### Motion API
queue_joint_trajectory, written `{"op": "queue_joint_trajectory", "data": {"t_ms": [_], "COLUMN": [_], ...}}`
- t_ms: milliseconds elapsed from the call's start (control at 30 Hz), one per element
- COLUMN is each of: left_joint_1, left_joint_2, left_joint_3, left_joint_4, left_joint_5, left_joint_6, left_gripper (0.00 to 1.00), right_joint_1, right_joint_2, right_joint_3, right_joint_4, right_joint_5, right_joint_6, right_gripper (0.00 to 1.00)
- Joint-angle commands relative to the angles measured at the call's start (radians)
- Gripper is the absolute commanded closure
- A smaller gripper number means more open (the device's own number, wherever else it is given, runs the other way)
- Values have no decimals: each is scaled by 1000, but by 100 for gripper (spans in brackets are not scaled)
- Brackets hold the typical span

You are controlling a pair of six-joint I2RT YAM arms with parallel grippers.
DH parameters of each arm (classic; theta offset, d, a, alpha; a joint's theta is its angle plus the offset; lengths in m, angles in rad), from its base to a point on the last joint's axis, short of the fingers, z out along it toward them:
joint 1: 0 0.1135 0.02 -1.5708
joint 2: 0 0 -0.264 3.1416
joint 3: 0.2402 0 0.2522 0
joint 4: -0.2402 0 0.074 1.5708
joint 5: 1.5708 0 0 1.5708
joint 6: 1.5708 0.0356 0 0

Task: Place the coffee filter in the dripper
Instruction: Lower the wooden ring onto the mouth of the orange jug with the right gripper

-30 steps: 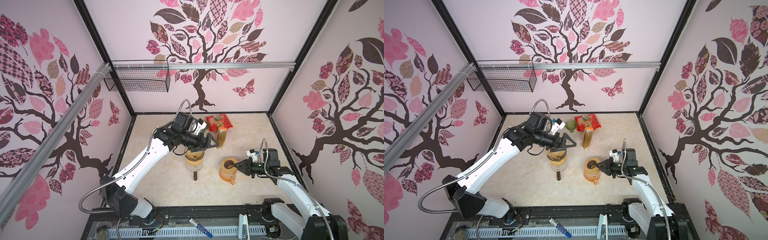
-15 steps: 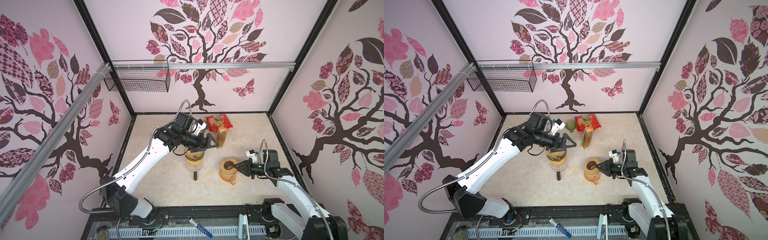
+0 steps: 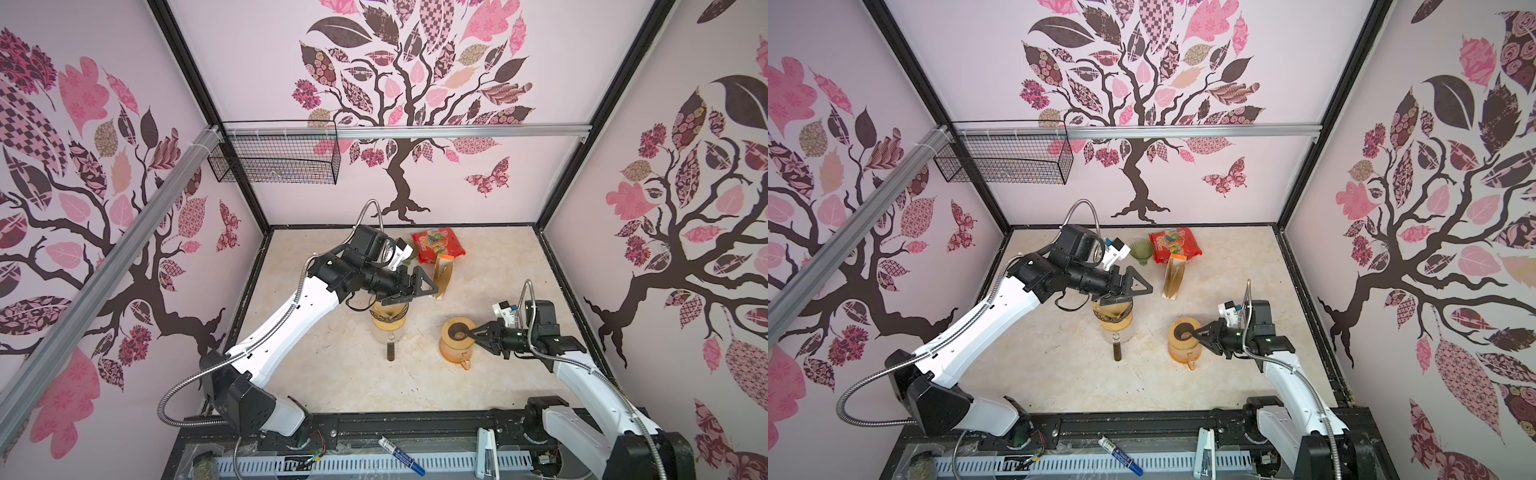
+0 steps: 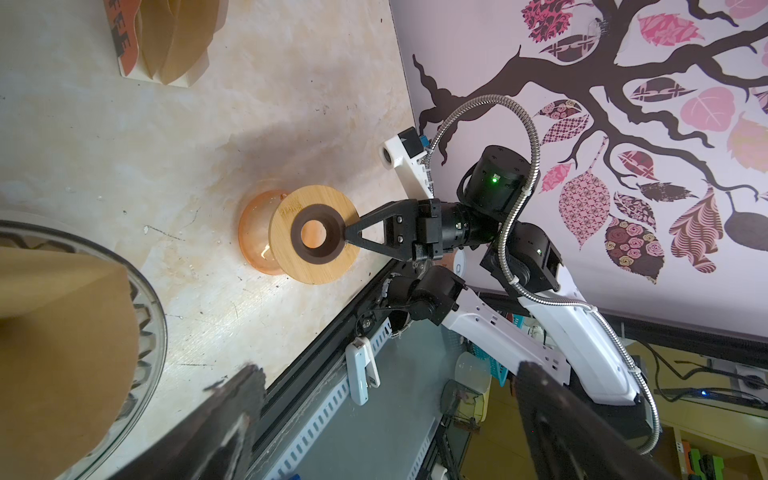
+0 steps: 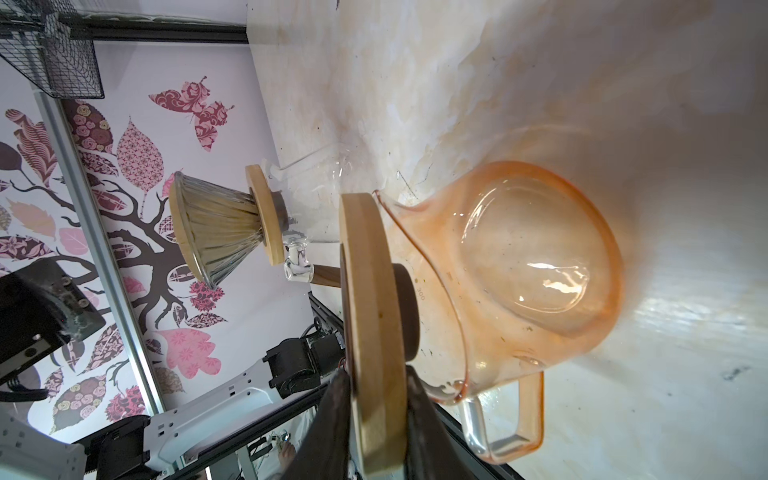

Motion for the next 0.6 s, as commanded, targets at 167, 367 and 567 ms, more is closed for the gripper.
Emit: {"op": "queue_joint_trajectory", "data": {"t_ms": [167,367,567], "left_joint_1": [-2,-2,-1], "left_joint_2": [-13,-12,-13], "left_joint_3": [-26,-26,-20], "left_joint_4": [19,20,14], "left_joint_5": [-3,-5,-10], "left_joint_6": [4,5,10], "left_gripper": [3,3,3], "right_joint_1": [2,3,4], "right_joint_2": [1,-5,-13], "right_joint_3": [29,60,102], "right_joint_4": [-43,-82,-136], "right_joint_5": [26,43,80], "right_joint_6": [-29,-38,-47], "right_gripper": [68,63,61]}}
